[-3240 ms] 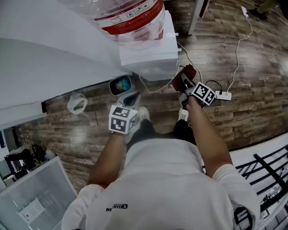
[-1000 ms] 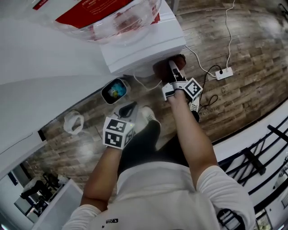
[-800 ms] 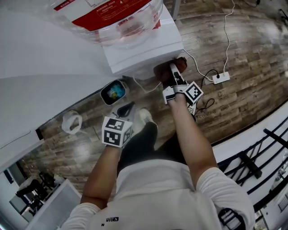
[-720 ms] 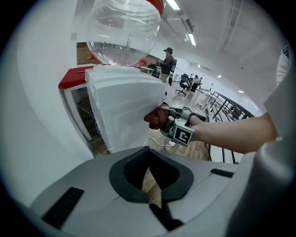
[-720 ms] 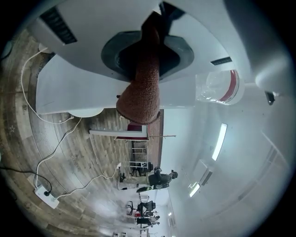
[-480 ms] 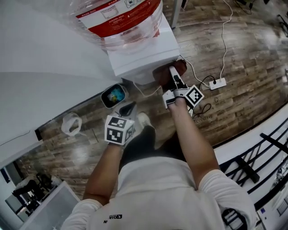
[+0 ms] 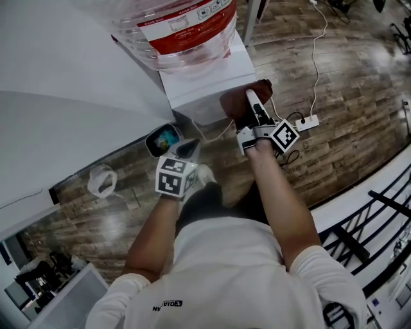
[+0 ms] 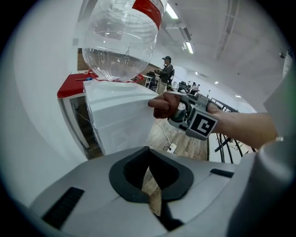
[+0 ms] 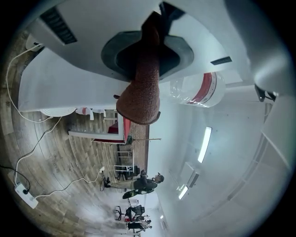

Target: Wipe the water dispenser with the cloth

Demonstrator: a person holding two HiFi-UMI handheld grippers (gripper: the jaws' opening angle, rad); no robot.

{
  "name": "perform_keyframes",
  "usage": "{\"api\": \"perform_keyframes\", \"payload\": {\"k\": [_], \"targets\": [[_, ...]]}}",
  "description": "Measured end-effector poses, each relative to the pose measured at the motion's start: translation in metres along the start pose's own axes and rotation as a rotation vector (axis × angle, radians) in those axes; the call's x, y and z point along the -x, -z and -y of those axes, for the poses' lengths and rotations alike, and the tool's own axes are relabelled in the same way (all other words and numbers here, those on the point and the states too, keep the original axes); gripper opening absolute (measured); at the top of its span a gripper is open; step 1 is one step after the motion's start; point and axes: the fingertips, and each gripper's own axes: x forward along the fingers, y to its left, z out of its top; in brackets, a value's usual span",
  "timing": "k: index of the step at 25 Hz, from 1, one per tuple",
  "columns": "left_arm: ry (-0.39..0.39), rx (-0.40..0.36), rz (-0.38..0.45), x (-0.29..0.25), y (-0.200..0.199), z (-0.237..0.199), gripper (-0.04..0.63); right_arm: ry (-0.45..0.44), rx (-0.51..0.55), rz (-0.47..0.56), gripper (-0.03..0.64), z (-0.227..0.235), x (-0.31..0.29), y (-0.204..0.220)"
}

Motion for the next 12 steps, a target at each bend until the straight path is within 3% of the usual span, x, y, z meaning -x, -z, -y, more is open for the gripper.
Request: {"api": "perform_keyframes", "payload": {"k": [12], "targets": [[0.012,-0.019,0.000,0.018,0.010,-0.036,-0.011,-0.064,0.032,0.035,0.055,-0.026,0.005,0.015]]}}
